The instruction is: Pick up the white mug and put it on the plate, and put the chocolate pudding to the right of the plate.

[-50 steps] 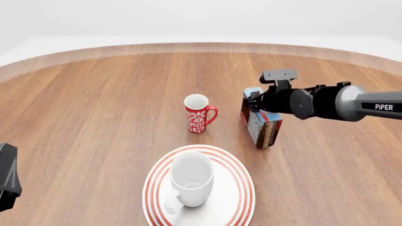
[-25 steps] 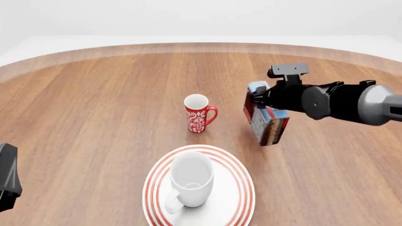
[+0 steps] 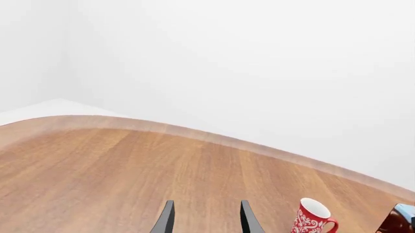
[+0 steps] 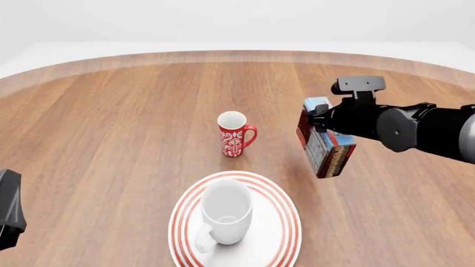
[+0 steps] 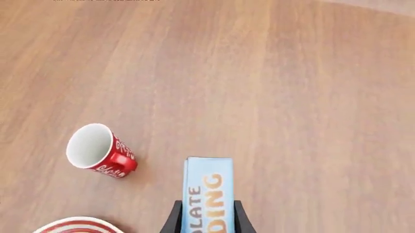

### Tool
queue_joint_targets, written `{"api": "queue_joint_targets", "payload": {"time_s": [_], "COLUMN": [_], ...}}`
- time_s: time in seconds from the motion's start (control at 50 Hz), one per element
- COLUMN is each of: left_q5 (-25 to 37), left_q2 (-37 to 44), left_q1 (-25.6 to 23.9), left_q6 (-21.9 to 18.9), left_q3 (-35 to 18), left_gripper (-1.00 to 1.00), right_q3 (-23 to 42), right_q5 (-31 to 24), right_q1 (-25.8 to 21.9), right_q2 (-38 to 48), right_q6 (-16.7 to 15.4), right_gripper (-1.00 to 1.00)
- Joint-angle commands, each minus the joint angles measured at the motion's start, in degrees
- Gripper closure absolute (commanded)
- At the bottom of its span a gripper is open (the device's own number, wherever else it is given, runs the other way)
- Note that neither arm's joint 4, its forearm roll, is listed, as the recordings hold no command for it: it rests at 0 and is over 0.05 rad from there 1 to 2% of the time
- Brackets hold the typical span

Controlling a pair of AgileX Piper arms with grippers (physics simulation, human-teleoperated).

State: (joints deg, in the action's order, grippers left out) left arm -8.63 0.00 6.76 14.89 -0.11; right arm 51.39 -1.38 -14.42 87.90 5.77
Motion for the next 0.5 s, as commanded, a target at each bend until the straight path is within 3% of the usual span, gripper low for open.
{"api": "queue_joint_targets", "payload": {"time_s": [0.02, 0.5], "left_q5": [-0.1, -0.1], "left_q2": [0.0, 0.0], "left_q1": [0.0, 0.0], "left_q6": [0.0, 0.0], "left_q3": [0.0, -0.1], "left_gripper": [-1.00, -1.00], "right_q3": [-3.4, -9.0], "right_q5": [-0.9, -4.6], "right_q1": [0.7, 2.4], "right_q2": [-5.2, -15.2], "right_q6": [1.1, 0.7], "right_gripper": [1.00, 1.00]}}
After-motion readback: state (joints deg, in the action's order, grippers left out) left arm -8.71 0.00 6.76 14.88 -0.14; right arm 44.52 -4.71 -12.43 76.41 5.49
